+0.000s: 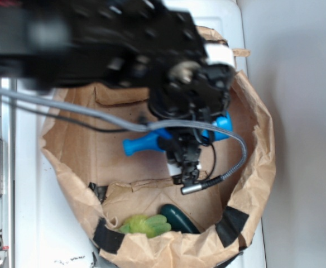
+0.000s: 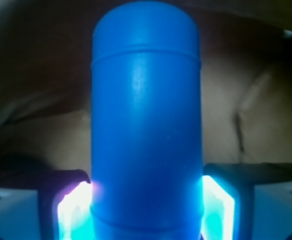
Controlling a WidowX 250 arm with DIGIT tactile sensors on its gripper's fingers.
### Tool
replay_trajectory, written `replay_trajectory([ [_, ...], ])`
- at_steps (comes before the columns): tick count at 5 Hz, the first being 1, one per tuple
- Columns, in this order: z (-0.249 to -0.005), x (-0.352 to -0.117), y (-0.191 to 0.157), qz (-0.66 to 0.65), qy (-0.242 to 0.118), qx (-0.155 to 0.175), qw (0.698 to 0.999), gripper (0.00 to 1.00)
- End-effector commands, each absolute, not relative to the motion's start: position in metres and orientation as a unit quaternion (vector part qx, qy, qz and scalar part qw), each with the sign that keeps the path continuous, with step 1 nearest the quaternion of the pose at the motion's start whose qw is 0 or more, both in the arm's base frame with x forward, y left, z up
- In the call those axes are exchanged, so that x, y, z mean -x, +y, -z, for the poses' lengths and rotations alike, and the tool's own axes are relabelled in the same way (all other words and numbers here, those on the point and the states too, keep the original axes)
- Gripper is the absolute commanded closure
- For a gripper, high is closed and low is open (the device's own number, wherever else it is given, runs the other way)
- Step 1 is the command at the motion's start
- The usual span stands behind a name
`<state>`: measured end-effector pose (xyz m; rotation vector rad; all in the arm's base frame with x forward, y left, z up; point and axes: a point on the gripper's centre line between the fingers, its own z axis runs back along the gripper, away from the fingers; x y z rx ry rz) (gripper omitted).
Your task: Grab the blue bottle.
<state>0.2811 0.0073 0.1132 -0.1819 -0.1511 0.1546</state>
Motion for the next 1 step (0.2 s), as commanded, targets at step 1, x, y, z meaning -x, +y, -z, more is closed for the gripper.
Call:
replay_trajectory([
  [1,-0.1599,-0.2693,0.0130,-0.055,-0.127,0.090,0.986,1.00],
])
